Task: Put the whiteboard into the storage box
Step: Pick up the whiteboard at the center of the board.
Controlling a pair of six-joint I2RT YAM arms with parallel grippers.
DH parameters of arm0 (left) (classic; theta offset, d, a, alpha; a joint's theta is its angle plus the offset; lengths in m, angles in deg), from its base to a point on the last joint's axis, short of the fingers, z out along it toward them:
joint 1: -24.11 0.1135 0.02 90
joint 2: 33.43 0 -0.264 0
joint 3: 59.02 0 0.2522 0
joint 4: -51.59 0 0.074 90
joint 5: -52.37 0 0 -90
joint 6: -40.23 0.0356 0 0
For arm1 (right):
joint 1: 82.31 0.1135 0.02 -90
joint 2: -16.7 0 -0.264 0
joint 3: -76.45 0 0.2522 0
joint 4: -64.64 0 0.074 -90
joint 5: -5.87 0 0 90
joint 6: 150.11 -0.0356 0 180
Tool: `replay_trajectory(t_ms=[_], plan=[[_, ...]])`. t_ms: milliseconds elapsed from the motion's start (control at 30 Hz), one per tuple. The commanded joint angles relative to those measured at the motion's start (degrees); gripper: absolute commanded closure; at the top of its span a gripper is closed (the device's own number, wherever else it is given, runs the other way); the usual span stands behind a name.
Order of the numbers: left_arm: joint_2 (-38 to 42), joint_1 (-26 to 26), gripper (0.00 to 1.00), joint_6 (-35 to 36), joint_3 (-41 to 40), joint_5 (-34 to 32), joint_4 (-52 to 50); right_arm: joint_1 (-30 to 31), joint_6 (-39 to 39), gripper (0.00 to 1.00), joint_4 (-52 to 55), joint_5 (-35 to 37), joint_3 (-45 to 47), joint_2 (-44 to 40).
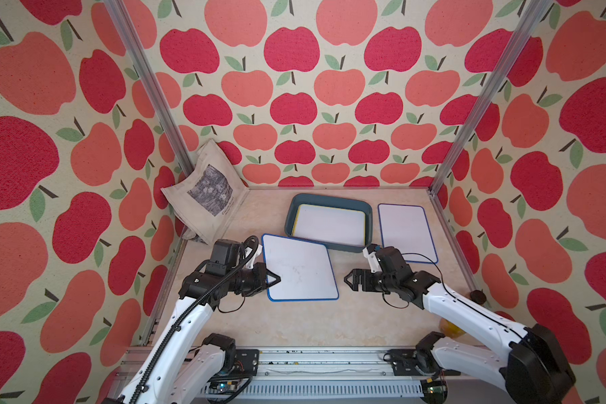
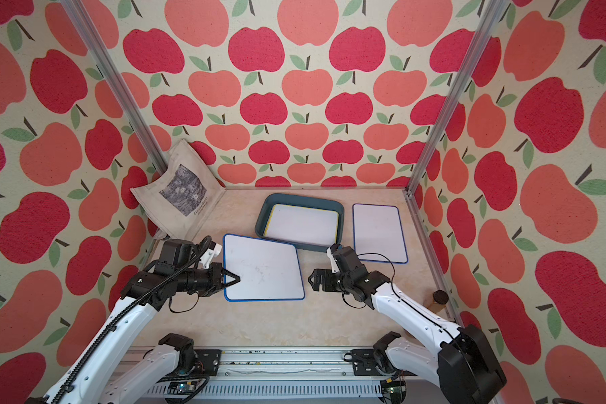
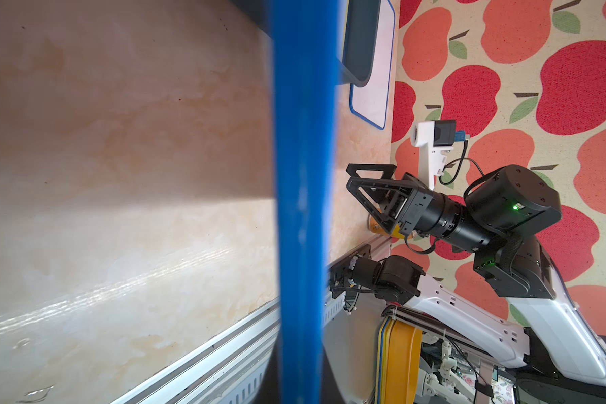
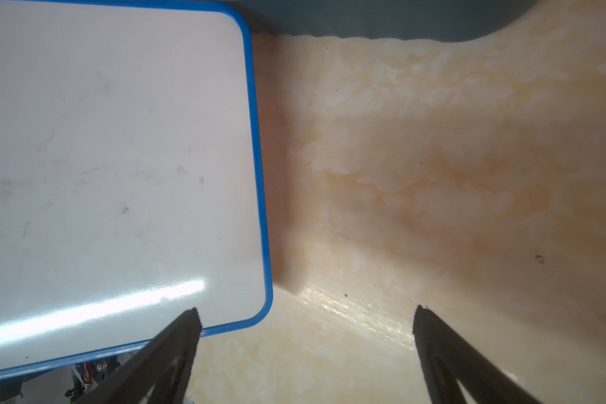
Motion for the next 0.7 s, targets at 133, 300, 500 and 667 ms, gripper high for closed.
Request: replay_trajectory(t_ms=[133, 300, 500, 667], plan=[[0.4, 0.4, 1.0, 1.2, 5.4, 6.6, 8.8, -1.5, 2.0, 0.01, 3.2, 0.8, -1.8, -1.2], [-0.9, 0.8, 1.0, 1.7, 7.6, 8.2, 9.1, -1.7, 2.5, 0.01, 4.7, 2.8, -2.3, -1.6], [-7.3, 1.5, 1.0, 8.8, 14.9, 7.7, 7.4, -2.1, 4.3, 0.01, 8.7, 7.9, -4.4, -3.1], [-12.8, 1.7, 1.0, 13.9, 19.9, 5.8, 10.1, -3.0, 5.6, 0.01, 9.4, 10.4, -5.9, -3.9]])
